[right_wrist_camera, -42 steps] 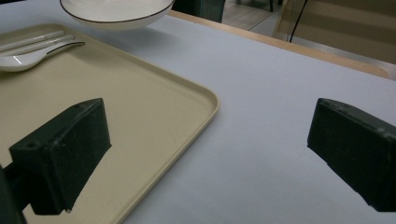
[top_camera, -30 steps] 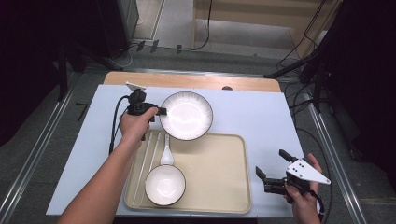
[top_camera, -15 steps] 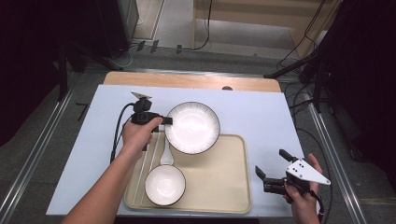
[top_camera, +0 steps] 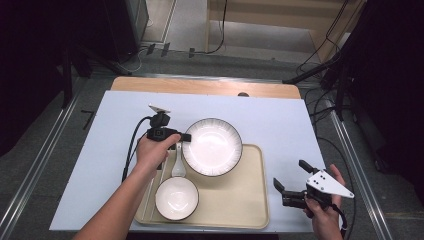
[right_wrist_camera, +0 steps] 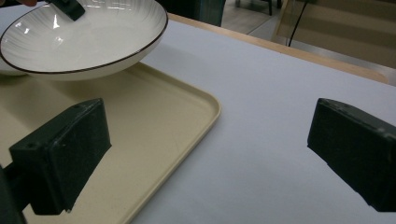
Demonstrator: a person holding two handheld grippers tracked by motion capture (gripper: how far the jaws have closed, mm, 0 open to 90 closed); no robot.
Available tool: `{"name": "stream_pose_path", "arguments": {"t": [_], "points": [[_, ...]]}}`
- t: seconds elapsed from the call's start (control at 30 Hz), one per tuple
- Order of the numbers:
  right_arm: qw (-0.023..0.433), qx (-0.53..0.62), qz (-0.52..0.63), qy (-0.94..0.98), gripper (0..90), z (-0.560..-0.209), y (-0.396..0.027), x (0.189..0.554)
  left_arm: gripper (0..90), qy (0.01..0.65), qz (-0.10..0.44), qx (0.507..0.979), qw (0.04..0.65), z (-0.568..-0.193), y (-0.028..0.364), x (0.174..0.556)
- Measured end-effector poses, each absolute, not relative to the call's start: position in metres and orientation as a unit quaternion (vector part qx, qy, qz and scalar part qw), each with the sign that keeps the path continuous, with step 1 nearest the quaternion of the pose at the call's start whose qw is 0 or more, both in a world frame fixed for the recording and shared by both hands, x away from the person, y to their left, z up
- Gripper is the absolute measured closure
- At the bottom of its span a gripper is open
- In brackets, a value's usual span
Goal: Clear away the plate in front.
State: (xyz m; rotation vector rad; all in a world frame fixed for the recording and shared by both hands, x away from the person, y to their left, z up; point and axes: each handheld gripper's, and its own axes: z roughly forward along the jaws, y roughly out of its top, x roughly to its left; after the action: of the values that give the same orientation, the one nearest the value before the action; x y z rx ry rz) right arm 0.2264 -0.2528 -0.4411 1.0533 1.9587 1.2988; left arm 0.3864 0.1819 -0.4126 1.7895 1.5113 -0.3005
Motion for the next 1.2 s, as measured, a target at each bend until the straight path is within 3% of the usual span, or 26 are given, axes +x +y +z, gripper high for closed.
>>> {"name": "stream_pose_path", "arguments": {"t": [1.2], "points": [[0.281, 0.395, 0.484, 0.729, 0.0, -0.441, -0.254, 0.224, 84.9, 0.564, -0.163, 0.731, 0.347, -0.439, 0.172, 0.380]]}}
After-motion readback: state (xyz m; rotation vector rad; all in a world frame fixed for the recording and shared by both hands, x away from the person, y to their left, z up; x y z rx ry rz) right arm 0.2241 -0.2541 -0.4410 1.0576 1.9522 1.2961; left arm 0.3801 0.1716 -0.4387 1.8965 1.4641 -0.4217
